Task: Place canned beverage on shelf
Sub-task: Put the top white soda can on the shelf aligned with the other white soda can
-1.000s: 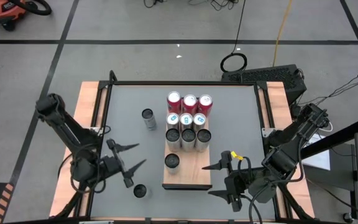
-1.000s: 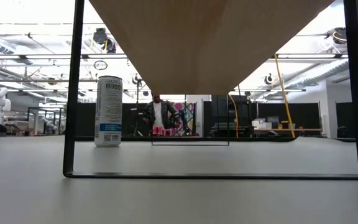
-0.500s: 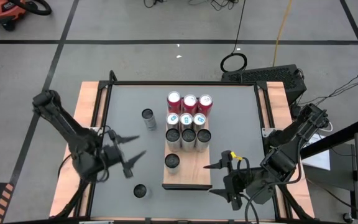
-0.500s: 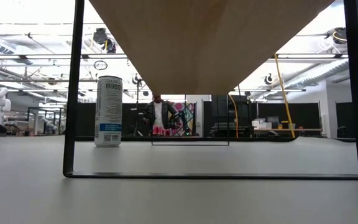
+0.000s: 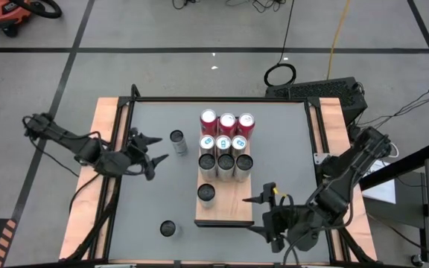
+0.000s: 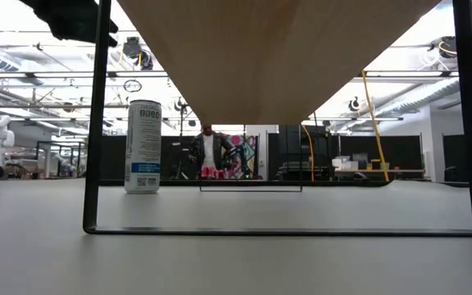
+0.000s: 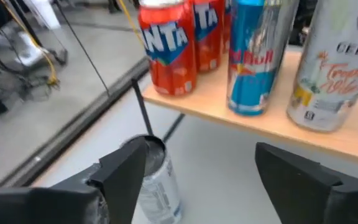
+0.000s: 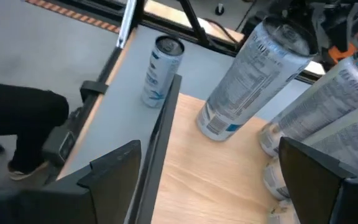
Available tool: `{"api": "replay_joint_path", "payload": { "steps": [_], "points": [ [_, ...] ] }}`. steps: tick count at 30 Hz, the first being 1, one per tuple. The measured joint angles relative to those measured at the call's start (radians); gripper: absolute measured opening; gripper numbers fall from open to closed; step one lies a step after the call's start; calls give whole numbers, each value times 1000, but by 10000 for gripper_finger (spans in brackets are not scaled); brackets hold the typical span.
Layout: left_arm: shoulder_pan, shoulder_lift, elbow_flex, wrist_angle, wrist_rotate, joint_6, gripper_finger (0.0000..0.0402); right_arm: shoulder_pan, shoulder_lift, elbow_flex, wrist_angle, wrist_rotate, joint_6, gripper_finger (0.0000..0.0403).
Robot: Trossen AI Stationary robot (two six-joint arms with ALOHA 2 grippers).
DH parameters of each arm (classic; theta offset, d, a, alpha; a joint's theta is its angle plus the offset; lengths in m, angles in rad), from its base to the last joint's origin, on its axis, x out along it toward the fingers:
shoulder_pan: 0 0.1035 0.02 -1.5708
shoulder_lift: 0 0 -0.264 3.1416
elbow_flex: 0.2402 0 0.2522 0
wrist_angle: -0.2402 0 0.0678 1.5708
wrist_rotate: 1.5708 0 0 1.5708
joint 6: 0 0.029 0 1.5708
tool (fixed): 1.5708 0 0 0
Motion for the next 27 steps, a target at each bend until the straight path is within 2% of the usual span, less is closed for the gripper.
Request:
{"api": "replay_joint_path", "payload": {
  "steps": [3, 10, 18, 21, 27],
  "points": [
    [64, 13, 0, -6, 85, -1, 330, 1, 28, 0, 10, 26, 12, 318],
    [214, 70, 0, -3, 187, 53, 394, 13, 66, 0, 23, 26, 15, 318],
    [365, 117, 0, 13, 292, 145, 398, 49, 66, 0, 23, 29, 12, 318],
    [422, 135, 0, 27, 299, 183, 399, 54, 66, 0, 23, 29, 11, 318],
    [533, 197, 0, 91, 454, 259, 399, 56, 66, 0, 23, 29, 11, 318]
  ]
}}
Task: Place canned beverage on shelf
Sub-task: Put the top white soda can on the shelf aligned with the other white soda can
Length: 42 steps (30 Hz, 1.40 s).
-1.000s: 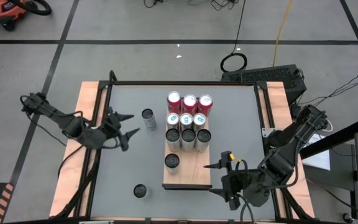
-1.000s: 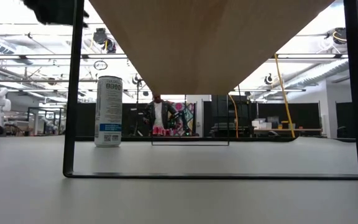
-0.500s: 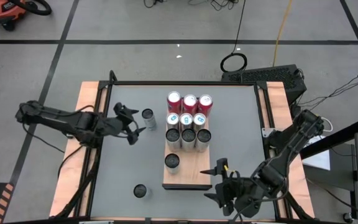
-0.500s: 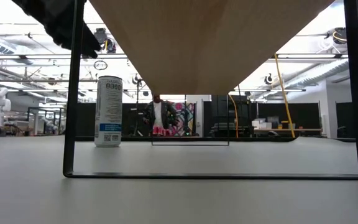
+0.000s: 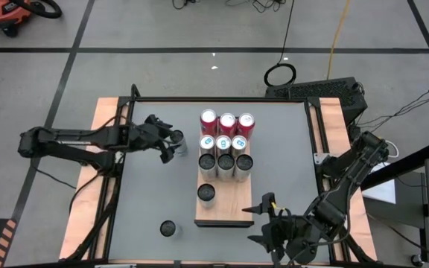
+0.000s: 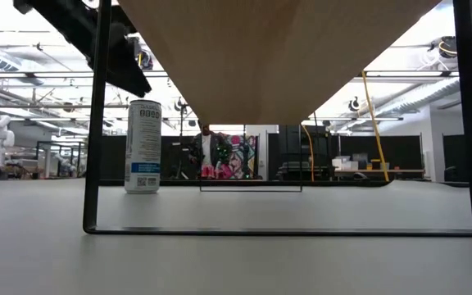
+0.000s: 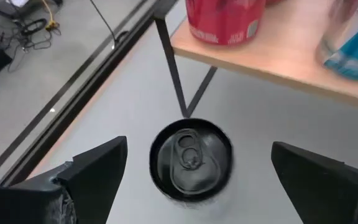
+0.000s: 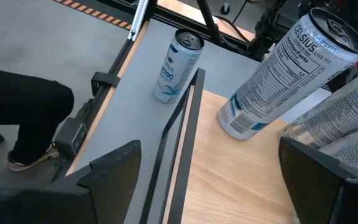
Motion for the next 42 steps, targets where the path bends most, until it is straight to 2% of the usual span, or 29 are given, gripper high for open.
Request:
{"api": "replay_joint_path", "payload": {
  "steps": [4, 8, 12, 17, 22, 27, 30, 35, 42],
  "points": [
    [58, 42, 0, 3, 34, 50, 399, 5, 0, 0, -1, 0, 0, 318],
    [105, 81, 0, 21, 121, 64, 398, 5, 0, 0, -2, 0, 0, 318],
    [129, 121, 0, 21, 136, 81, 398, 5, 0, 0, -8, 0, 0, 318],
    [144, 155, 0, 27, 216, 61, 393, 5, 0, 0, -8, 0, 2, 318],
    [144, 187, 0, 29, 227, 42, 346, 4, 6, 0, -8, 1, 0, 318],
    [143, 193, 0, 50, 227, -2, 267, 4, 8, 0, -8, 1, 0, 318],
    [142, 184, 0, 50, 236, -42, 237, 4, 8, 0, -8, 1, 2, 318],
    [143, 133, 26, 1, 231, -137, 237, 4, 9, 0, -8, 6, 10, 318],
    [123, -12, 147, -89, 218, -199, 237, 3, 11, 0, -8, 105, 1, 318]
  ]
}}
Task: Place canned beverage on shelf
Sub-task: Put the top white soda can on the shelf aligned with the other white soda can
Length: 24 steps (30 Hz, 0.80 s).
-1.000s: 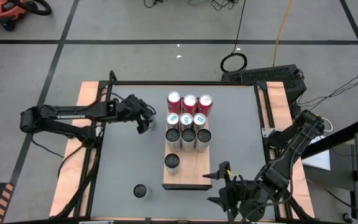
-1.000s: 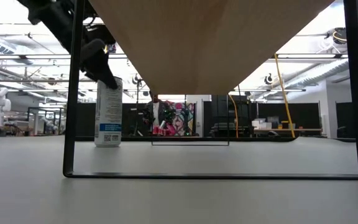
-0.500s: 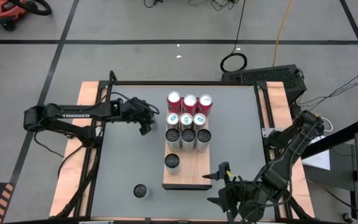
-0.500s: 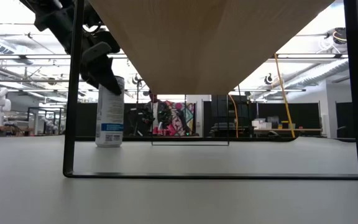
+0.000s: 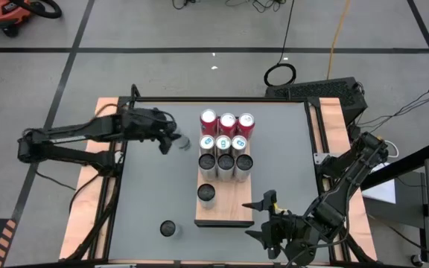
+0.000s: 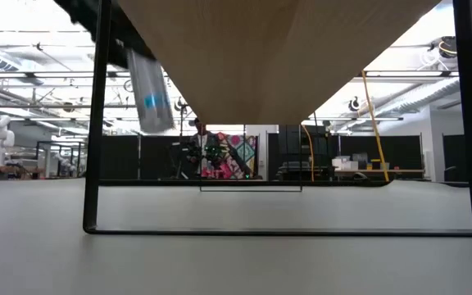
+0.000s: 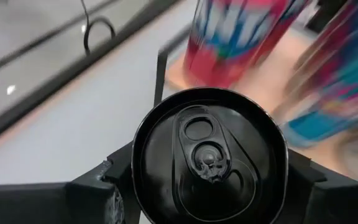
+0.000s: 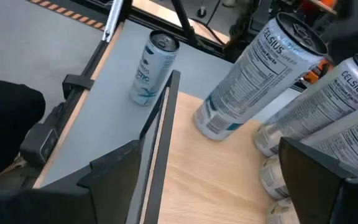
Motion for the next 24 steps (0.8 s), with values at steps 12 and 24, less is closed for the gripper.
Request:
{"api": "replay_joint_path", "payload": {
  "steps": [12, 24],
  "points": [
    [-121, -187, 228, -75, -75, 30, 237, -9, 0, 0, 0, 127, -23, 318],
    [-252, -186, 280, 132, 23, 74, 237, -104, 0, 0, 8, 343, -124, 318]
  ]
}}
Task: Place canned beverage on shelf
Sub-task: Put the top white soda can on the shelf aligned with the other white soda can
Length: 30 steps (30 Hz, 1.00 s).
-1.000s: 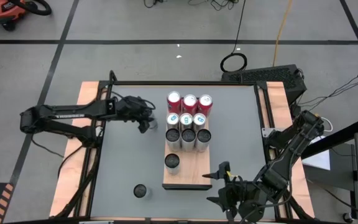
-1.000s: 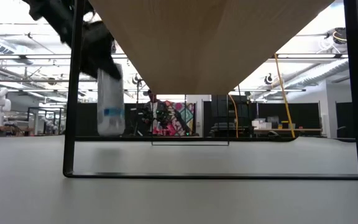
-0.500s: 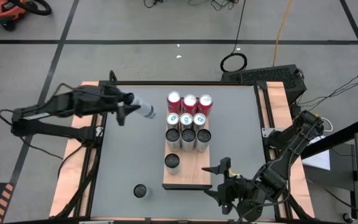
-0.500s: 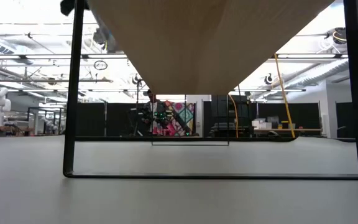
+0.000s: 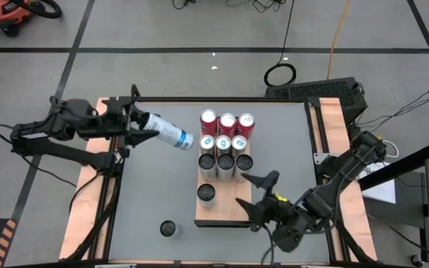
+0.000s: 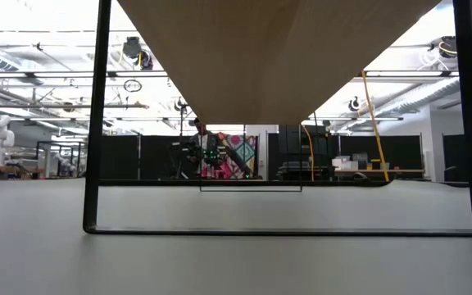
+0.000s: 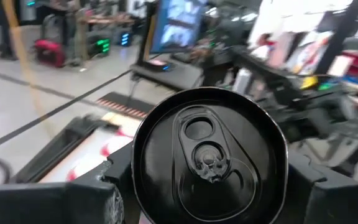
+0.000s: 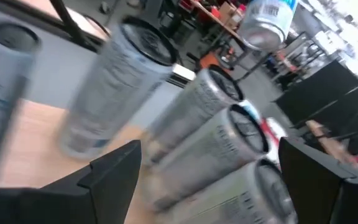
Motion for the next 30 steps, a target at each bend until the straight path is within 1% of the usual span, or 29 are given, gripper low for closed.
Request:
{"api": "replay_joint_path", "payload": {
  "steps": [2, 4, 9, 12, 17, 20, 23, 27, 30],
  "points": [
    [-20, 18, 0, 44, 10, 13, 237, -25, 0, 0, 15, 0, -70, 318],
    [-39, 37, 0, 96, 18, 25, 237, -43, 0, 0, 71, 1, -163, 318],
    [-81, 99, 0, 238, 38, 32, 238, -66, -16, 0, 311, -6, -416, 318],
    [-110, 144, 0, 307, 39, 31, 238, -82, -21, 0, 432, -12, -517, 318],
    [-160, 229, 0, 450, 38, 28, 238, -123, -21, 0, 553, -68, -590, 318],
    [-189, 279, 0, 527, 37, 30, 238, -145, -22, 0, 592, -102, -622, 318],
    [-207, 307, 0, 574, 39, 29, 238, -149, -22, 0, 634, -109, -660, 318],
    [-216, 322, 0, 571, 33, 31, 238, -150, -22, 0, 669, -104, -699, 318],
    [-222, 328, 0, 593, 11, 44, 238, -150, -23, 0, 700, -52, -736, 318]
  ]
}}
